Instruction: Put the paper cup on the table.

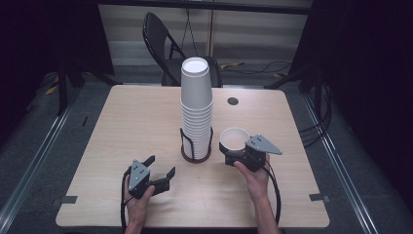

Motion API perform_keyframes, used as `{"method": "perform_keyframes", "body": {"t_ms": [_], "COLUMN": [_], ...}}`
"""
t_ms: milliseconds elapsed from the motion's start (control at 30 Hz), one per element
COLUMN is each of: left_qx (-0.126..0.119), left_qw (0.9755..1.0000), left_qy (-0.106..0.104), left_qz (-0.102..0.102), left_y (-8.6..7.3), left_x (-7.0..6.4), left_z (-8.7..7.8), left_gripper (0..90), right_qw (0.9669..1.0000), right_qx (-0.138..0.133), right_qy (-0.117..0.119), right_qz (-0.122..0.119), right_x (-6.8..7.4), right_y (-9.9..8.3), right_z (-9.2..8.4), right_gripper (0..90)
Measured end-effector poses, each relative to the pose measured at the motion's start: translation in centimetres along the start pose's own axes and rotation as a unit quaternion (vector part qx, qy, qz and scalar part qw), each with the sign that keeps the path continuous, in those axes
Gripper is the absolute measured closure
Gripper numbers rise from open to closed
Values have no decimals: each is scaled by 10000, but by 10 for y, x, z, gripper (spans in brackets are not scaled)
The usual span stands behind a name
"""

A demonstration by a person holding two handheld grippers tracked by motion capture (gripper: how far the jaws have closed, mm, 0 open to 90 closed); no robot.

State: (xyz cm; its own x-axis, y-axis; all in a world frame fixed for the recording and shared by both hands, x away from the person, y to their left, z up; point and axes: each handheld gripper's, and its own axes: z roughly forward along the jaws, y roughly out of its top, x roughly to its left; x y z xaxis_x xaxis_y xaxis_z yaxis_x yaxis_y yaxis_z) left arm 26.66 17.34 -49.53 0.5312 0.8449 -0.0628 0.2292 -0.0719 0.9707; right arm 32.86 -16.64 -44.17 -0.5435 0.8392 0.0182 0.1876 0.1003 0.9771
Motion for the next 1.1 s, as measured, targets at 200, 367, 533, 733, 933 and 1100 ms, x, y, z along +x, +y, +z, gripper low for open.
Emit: {"method": "perform_keyframes", "body": {"t_ms": [200, 367, 533, 733, 933, 1100], "left_qx": [-78, -108, -119, -201, -174, -204], "left_qw": [9998, 9997, 9996, 9995, 9995, 9994], "left_qy": [90, 227, 238, 242, 271, 270], "left_qz": [-148, -14, 73, -29, -51, -46], "left_y": [-1, -1, -1, -2, -2, -2], "left_x": [2, -2, -3, -2, -1, -1], "left_z": [-1, -2, -2, -3, -3, -3], "left_gripper": [156, 158, 159, 157, 155, 155], "right_qw": [9997, 9991, 9986, 9979, 9973, 9972], "right_qx": [-54, -62, -52, 120, 241, 317], "right_qy": [-239, -396, -457, -484, -439, -428], "right_qz": [73, 142, 252, 406, 530, 529], "right_x": [-13, -28, -41, -49, -52, -49], "right_y": [5, 11, 13, 4, -4, -10], "right_z": [7, 18, 31, 52, 71, 80], "right_gripper": [114, 112, 110, 109, 108, 107]}}
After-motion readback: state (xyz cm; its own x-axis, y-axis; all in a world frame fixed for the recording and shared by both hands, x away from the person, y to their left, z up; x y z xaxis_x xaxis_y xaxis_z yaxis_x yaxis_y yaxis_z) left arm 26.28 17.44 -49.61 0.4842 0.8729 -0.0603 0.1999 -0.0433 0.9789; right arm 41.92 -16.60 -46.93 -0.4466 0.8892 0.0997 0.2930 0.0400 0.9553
